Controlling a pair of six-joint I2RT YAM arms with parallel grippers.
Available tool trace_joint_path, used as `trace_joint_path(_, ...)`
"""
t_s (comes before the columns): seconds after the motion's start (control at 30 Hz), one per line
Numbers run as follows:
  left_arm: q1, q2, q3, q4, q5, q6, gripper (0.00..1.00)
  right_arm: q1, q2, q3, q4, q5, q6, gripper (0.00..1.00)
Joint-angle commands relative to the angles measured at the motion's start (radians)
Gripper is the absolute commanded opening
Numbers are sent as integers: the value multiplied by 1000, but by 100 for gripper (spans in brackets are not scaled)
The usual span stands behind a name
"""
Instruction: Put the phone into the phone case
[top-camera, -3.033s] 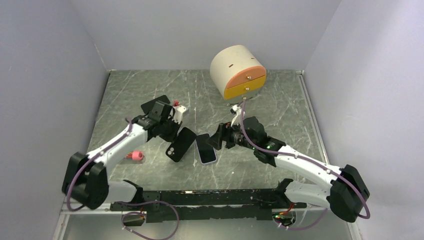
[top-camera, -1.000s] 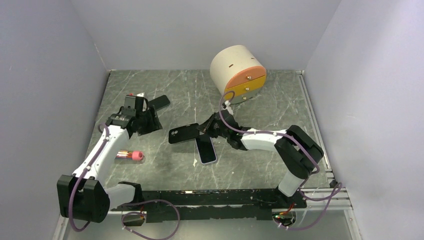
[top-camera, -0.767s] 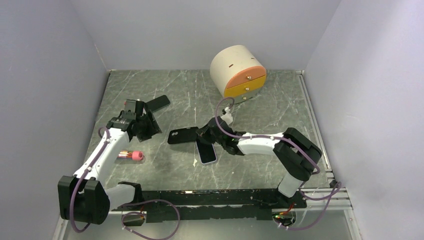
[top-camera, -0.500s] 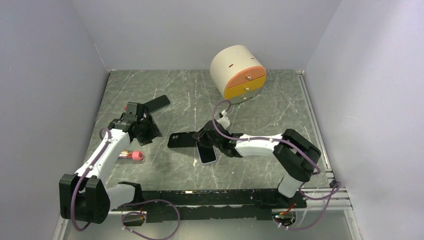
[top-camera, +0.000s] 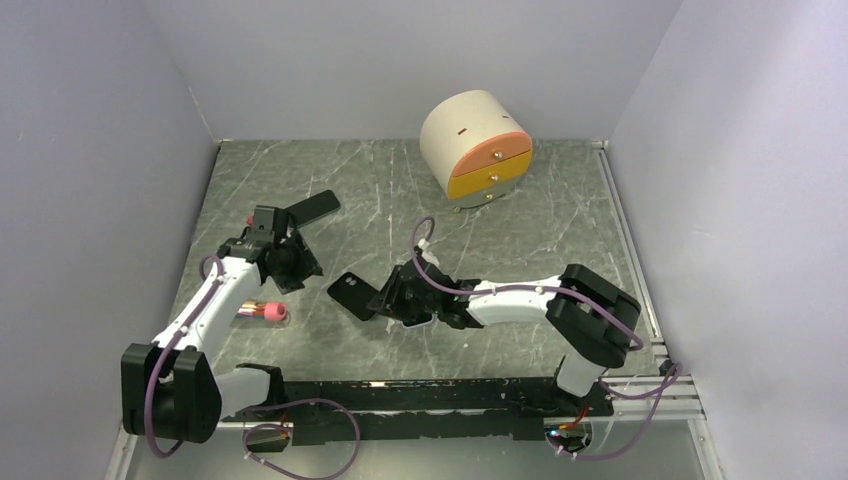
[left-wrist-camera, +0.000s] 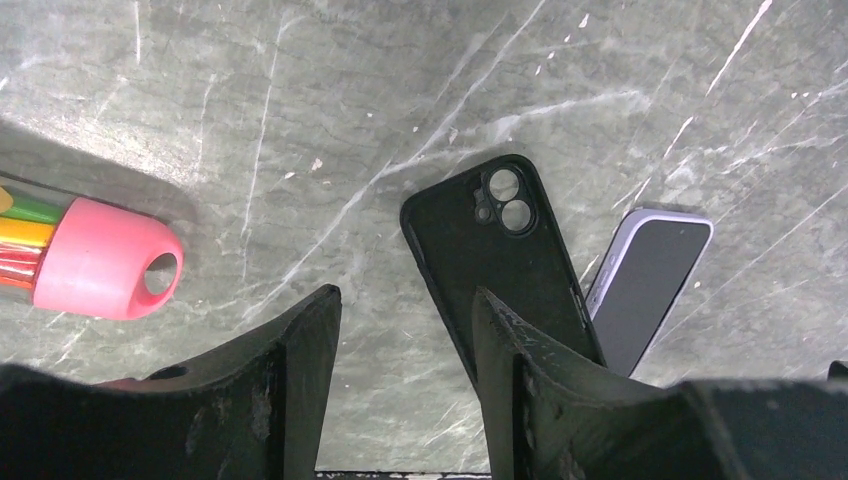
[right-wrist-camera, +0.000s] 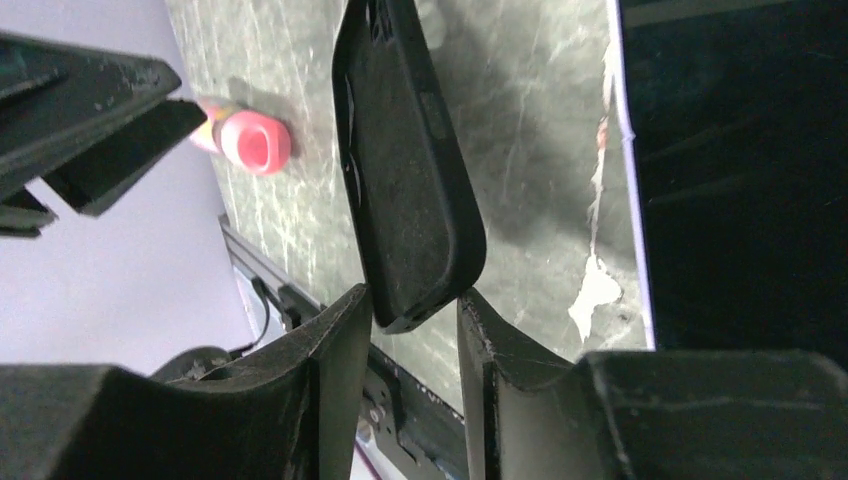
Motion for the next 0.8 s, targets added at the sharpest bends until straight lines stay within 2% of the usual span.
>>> trace_joint_path(0.0,7,-2,-10,37,26,-3,57,16,-51,-1,-11,-82,-50,42)
trace_joint_path(0.1,7,-4,6,56,38,66,59,19,-76,-29,-32,-90,-69,47)
trace_joint_path(0.2,7,17,47,53,5,122,66,20,-110,-48,-58,-78,-113,56)
trace_joint_path(0.37,24,105,145,-2,-177,-9,76,32,-199,-53,-101,-26,-211,72)
trace_joint_path(0.47,46,190,223,3,-216,-54,77,43,-268,-51,-108,18,-272,83)
trace_joint_path(0.63,62,336,387,85,-218,146,78,59,-353,-60,-122,71,-366,98)
trace_joint_path(0.77,86,448,519,108,-128,346,78,59,-421,-54,-163,110,-425,99)
